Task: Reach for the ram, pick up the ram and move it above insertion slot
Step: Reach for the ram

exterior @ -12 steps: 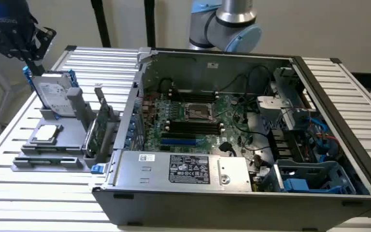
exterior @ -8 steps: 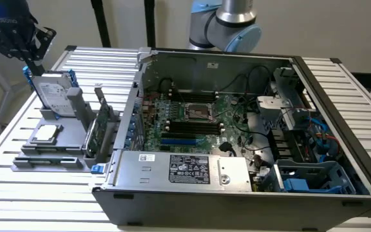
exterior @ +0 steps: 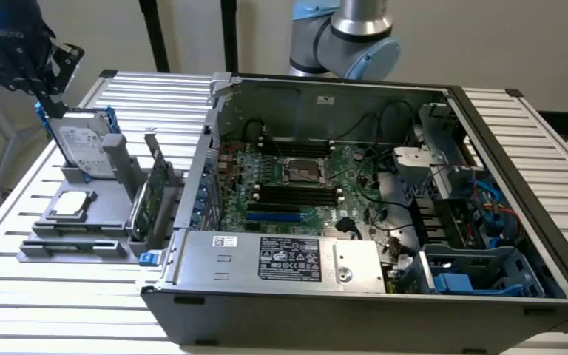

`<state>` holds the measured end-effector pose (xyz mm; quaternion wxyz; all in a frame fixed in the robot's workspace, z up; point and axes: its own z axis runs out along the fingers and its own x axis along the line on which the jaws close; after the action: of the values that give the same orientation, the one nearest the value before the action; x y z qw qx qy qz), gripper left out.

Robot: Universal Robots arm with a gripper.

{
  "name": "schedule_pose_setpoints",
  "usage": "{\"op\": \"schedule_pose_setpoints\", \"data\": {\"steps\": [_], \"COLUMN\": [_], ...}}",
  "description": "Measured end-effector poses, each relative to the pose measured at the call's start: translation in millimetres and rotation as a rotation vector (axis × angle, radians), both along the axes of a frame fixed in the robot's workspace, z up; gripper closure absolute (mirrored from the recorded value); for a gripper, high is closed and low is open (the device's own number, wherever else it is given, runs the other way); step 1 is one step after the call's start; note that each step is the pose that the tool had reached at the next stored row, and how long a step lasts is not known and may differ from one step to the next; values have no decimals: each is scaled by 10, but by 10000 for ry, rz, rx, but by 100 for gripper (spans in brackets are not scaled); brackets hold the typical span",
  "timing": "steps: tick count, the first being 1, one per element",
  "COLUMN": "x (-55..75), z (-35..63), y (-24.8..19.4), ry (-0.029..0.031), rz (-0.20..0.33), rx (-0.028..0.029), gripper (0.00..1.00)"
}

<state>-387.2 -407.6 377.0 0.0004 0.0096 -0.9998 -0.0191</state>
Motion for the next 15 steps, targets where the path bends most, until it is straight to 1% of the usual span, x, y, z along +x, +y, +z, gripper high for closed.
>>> {"op": "schedule_pose_setpoints", "data": {"steps": [8, 15], "x": [0, 0], "z": [-6, -60], "y": [-362, -681], "ry": [1, 7], "rz": [-1, 1], "rx": [-1, -1], "gripper": [89, 89]}}
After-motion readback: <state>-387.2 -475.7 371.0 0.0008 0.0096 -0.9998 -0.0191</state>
